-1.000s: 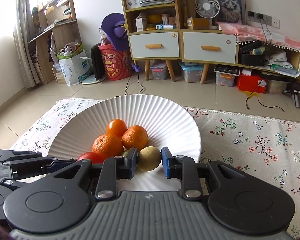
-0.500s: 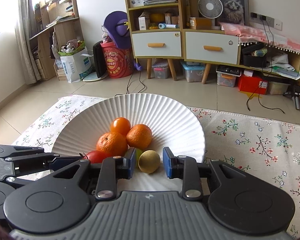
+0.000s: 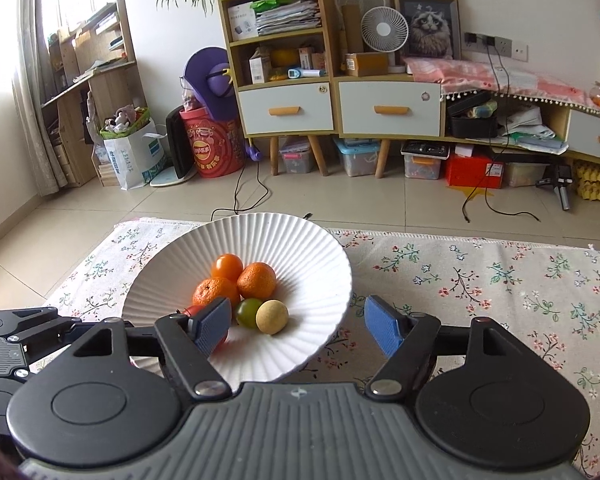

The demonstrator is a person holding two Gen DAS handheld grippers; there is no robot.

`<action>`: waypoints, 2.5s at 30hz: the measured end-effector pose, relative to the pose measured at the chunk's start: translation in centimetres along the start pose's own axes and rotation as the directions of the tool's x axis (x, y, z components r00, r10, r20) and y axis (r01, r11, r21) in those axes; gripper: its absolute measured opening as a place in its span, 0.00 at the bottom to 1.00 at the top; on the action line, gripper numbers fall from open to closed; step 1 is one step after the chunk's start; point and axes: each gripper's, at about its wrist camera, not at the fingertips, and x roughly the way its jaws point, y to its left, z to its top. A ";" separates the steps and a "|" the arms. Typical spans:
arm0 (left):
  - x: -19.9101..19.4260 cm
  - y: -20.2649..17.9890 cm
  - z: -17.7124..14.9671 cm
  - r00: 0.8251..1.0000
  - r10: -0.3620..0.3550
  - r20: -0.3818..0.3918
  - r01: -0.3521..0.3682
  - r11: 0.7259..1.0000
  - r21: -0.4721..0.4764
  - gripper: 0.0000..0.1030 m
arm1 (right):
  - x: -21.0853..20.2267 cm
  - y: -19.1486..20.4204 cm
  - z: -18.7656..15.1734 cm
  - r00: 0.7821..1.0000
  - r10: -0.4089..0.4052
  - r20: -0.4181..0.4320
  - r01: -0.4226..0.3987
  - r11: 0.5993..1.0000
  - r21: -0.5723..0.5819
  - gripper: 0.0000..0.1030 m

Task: Organize fruits
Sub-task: 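Open the left tool to drop the red tomato in the bowl while the right tool releases the tan fruit, then move both tools back from the bowl over the remaining fruits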

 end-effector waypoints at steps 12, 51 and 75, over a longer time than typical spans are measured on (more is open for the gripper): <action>-3.0 0.1 -1.0 1.000 0.009 -0.015 -0.009 0.999 0.041 0.95 | -2.4 0.4 -1.1 1.000 -0.008 -0.017 0.008 1.000 0.007 0.84; -6.1 4.7 -9.8 0.991 0.117 -0.067 -0.116 0.993 0.010 0.96 | -4.5 5.7 -10.5 0.993 0.042 -0.108 -0.062 0.981 -0.186 0.99; -3.6 5.4 -10.6 0.992 0.128 -0.009 -0.128 0.991 -0.023 0.96 | -2.6 6.0 -12.3 0.991 0.056 -0.118 -0.080 0.974 -0.212 0.99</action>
